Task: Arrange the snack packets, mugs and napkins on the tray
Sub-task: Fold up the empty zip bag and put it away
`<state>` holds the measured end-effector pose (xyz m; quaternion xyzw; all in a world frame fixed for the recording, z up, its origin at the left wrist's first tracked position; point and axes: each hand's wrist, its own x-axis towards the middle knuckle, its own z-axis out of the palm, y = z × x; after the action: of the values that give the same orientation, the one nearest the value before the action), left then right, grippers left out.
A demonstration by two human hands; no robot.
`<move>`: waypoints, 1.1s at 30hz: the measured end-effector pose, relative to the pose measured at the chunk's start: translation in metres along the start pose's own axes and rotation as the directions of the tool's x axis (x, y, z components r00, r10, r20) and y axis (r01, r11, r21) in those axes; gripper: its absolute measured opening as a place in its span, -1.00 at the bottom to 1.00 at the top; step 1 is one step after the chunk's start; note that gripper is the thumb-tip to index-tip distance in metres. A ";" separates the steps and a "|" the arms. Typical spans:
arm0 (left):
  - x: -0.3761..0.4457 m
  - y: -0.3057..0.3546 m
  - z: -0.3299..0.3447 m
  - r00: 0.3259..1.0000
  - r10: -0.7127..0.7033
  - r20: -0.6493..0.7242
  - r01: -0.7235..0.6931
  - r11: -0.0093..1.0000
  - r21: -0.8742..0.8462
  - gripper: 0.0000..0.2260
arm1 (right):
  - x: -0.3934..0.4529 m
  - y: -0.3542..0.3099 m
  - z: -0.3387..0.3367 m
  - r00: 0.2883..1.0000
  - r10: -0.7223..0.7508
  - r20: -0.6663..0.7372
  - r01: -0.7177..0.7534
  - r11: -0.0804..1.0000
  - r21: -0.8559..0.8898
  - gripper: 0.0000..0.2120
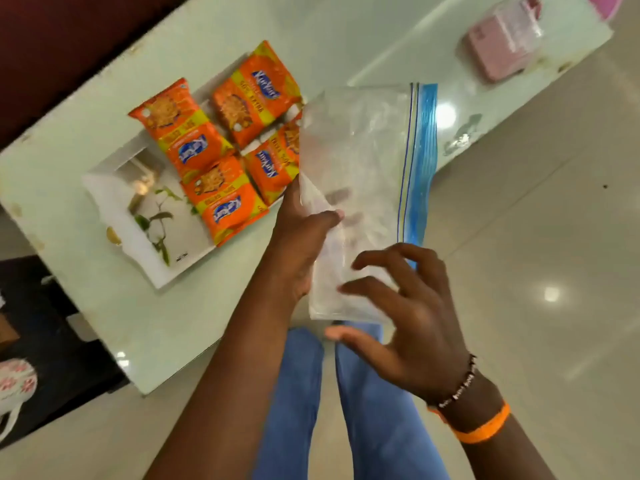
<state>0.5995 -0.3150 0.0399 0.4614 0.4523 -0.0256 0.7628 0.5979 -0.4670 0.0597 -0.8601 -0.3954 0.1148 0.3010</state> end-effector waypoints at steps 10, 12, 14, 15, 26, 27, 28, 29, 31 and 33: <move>0.055 -0.009 0.121 0.914 -0.126 0.385 0.160 0.985 -0.058 -0.57 | 0.025 0.181 -0.068 0.501 0.715 0.487 -0.666 -0.041 0.745 -0.67; 0.066 -0.010 0.144 0.914 -0.186 0.360 0.212 0.977 -0.034 -0.64 | 0.028 0.207 -0.072 0.521 0.622 0.585 -0.646 -0.162 0.746 -0.68; 0.079 -0.008 0.161 0.906 -0.251 0.340 0.269 0.963 -0.007 -0.76 | 0.032 0.227 -0.074 0.521 0.606 0.602 -0.642 -0.187 0.744 -0.71; 0.087 -0.005 0.170 0.900 -0.276 0.336 0.288 0.958 0.016 -0.81 | 0.035 0.239 -0.078 0.525 0.603 0.600 -0.627 -0.202 0.752 -0.78; 0.188 0.048 0.277 0.883 -0.213 0.419 0.162 0.974 0.156 -0.50 | 0.122 0.341 -0.156 0.487 0.534 0.691 -0.428 -0.544 0.721 -0.78; 0.196 0.054 0.289 0.889 -0.205 0.409 0.151 0.976 0.159 -0.53 | 0.131 0.348 -0.161 0.527 0.555 0.644 -0.384 -0.521 0.763 -0.80; 0.204 0.061 0.302 0.904 -0.203 0.376 0.151 0.975 0.164 -0.59 | 0.141 0.354 -0.167 0.579 0.573 0.580 -0.320 -0.495 0.808 -0.83; 0.210 0.068 0.314 0.928 -0.217 0.303 0.173 0.971 0.166 -0.67 | 0.150 0.360 -0.173 0.624 0.588 0.514 -0.259 -0.464 0.847 -0.79; 0.226 0.083 0.340 0.953 -0.265 0.148 0.252 0.962 0.103 -0.81 | 0.169 0.378 -0.184 0.664 0.615 0.425 -0.238 -0.366 0.900 -0.80; 0.244 0.096 0.366 0.947 -0.300 0.114 0.306 0.952 -0.032 -0.79 | 0.191 0.401 -0.195 0.622 0.680 0.389 -0.300 -0.253 0.920 -0.74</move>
<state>1.0315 -0.4339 -0.0084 0.3654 0.4765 -0.1562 0.7843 1.0545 -0.6102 -0.0220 -0.4872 0.2387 0.3386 0.7687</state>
